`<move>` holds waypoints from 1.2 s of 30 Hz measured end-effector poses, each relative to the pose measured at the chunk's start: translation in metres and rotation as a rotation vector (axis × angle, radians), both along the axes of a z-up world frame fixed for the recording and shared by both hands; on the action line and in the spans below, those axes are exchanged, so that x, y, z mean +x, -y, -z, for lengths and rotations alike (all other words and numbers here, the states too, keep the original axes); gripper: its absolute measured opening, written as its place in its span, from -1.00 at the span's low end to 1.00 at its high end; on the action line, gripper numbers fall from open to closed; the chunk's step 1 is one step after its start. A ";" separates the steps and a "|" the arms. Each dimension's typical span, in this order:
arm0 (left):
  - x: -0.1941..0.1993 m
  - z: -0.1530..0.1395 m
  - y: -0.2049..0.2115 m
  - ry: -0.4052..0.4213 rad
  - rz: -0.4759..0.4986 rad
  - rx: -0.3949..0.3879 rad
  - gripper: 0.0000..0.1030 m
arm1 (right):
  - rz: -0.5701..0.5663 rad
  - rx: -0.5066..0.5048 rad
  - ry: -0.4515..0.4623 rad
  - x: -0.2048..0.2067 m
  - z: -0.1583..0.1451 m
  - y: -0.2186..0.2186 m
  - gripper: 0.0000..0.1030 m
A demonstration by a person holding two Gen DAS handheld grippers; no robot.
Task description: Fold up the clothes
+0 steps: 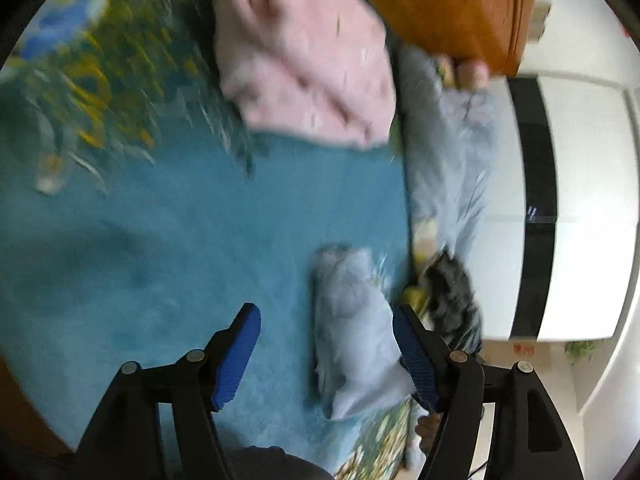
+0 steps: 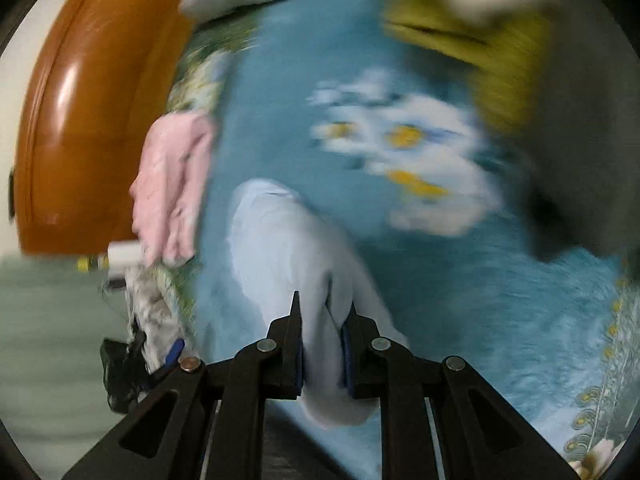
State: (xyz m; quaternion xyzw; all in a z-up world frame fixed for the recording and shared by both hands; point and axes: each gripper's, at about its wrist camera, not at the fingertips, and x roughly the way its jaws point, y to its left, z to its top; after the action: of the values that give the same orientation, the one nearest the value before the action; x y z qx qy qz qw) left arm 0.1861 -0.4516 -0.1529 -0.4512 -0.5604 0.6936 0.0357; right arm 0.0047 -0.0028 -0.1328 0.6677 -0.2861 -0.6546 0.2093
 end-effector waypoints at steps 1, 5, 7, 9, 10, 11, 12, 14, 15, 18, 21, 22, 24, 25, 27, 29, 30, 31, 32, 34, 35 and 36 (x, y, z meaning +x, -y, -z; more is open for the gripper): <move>-0.010 0.003 -0.008 0.009 0.030 -0.007 0.40 | 0.030 -0.019 0.013 0.001 0.006 -0.008 -0.71; -0.037 0.008 -0.028 0.013 0.091 -0.032 0.40 | -0.054 0.005 -0.045 -0.002 -0.012 0.001 -0.71; -0.040 0.004 -0.031 0.014 0.092 -0.103 0.40 | -0.118 0.051 -0.092 -0.004 -0.021 0.013 -0.70; -0.042 -0.001 -0.033 0.016 0.093 -0.174 0.40 | -0.153 0.135 -0.130 0.000 -0.023 0.015 -0.63; -0.043 -0.003 -0.035 0.017 0.093 -0.209 0.40 | -0.169 0.178 -0.148 0.002 -0.024 0.016 -0.58; -0.044 -0.006 -0.036 0.017 0.093 -0.245 0.41 | -0.191 0.231 -0.189 0.006 -0.029 0.017 -0.55; -0.044 -0.009 -0.036 0.023 0.097 -0.321 0.41 | -0.212 0.285 -0.232 0.011 -0.034 0.019 -0.42; -0.041 -0.016 -0.038 0.066 0.091 -0.587 0.41 | -0.229 0.392 -0.348 0.022 -0.049 0.020 -0.02; -0.041 -0.018 -0.039 0.088 0.091 -0.686 0.41 | -0.232 0.454 -0.418 0.029 -0.059 0.024 0.21; -0.045 -0.011 -0.042 0.101 0.120 -0.868 0.41 | -0.247 0.542 -0.606 0.045 -0.077 0.042 0.28; -0.054 -0.005 -0.038 0.110 0.164 -1.012 0.41 | -0.307 0.532 -0.705 0.054 -0.076 0.085 0.30; -0.055 -0.005 -0.035 0.097 0.164 -1.017 0.41 | -0.326 0.520 -0.724 0.055 -0.074 0.099 0.48; -0.054 -0.004 -0.030 0.056 0.163 -1.001 0.41 | -0.362 0.486 -0.718 0.055 -0.063 0.128 0.76; -0.054 -0.003 -0.031 0.042 0.174 -1.003 0.41 | -0.381 0.469 -0.715 0.055 -0.057 0.143 0.76; -0.053 -0.001 -0.032 0.024 0.172 -1.021 0.44 | -0.417 0.435 -0.707 0.054 -0.045 0.173 0.76; -0.053 0.005 -0.027 0.031 0.136 -1.013 0.48 | -0.461 0.430 -0.722 0.053 -0.035 0.200 0.76; -0.052 0.008 -0.022 0.040 0.102 -1.005 0.49 | -0.487 0.445 -0.744 0.053 -0.031 0.212 0.76; -0.051 0.010 -0.019 0.047 0.072 -1.001 0.50 | -0.514 0.459 -0.766 0.052 -0.027 0.224 0.76; -0.050 0.012 -0.014 0.057 0.043 -1.001 0.53 | -0.520 0.457 -0.768 0.047 -0.022 0.234 0.76; -0.049 0.017 -0.002 0.084 -0.018 -1.009 0.60 | -0.518 0.436 -0.758 0.031 -0.009 0.255 0.76; -0.050 0.019 0.004 0.103 -0.039 -1.020 0.61 | -0.514 0.435 -0.752 0.025 -0.004 0.262 0.76; -0.051 0.022 0.009 0.124 -0.059 -1.033 0.63 | -0.508 0.438 -0.751 0.019 0.001 0.272 0.76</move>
State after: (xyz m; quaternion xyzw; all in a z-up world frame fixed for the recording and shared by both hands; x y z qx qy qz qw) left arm 0.1350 -0.4608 -0.1752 -0.4344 -0.1586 0.8523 -0.2444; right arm 0.0235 -0.2750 -0.1342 0.4630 0.1246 -0.8228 0.3052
